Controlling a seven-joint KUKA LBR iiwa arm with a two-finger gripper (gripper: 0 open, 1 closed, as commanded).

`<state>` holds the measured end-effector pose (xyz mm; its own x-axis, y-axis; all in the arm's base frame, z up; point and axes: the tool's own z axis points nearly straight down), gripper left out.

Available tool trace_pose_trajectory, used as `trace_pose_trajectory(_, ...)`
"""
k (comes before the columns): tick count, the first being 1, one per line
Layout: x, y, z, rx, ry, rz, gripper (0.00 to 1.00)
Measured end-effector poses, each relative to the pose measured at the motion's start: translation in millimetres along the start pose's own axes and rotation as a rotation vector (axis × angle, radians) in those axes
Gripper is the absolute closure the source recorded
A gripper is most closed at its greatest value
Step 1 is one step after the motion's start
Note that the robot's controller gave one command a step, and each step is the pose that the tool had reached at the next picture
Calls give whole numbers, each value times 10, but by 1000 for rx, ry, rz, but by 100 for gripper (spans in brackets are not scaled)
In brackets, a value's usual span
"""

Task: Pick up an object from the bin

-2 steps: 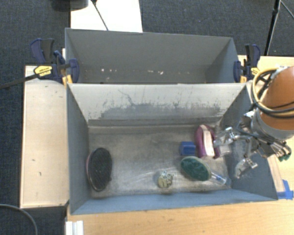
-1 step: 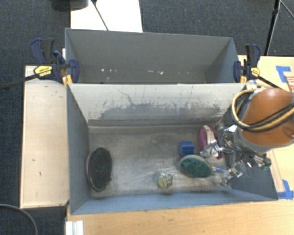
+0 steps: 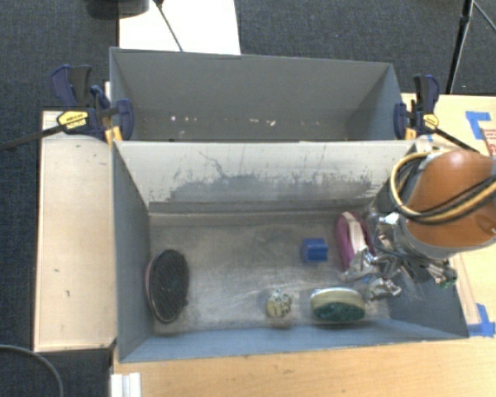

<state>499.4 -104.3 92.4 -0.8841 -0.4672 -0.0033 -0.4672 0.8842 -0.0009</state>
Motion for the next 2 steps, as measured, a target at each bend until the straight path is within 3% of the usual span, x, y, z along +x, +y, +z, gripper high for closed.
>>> trace_pose_trajectory(1, 76, -263, -1055, 7, -4, -34, 100)
trace_pose_trajectory(2, 15, -276, -1765, 3, -1, -642, 100)
